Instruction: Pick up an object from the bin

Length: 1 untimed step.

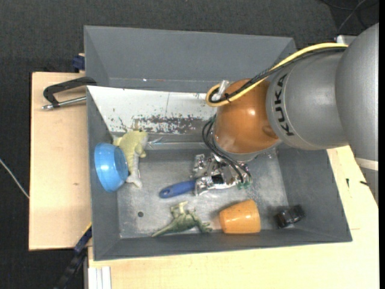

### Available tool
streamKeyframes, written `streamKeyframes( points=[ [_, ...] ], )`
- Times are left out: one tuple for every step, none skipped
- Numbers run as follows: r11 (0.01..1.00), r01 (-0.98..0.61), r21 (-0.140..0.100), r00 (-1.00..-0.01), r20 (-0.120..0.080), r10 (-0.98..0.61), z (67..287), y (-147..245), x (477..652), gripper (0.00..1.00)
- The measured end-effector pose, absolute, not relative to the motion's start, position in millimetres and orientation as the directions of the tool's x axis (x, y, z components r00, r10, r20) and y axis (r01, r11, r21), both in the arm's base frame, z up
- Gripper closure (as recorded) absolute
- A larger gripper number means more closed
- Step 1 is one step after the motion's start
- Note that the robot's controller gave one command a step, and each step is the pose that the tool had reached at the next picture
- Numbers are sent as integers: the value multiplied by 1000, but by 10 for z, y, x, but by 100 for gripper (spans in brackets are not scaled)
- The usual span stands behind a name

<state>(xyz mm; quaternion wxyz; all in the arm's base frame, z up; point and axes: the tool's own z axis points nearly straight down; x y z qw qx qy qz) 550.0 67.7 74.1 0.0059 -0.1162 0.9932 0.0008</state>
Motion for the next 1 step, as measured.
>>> streamKeyframes(
  points=[
    [890, -455, -2, -890, -11, -455, 2084, 818, 5468, 100]
  ],
)
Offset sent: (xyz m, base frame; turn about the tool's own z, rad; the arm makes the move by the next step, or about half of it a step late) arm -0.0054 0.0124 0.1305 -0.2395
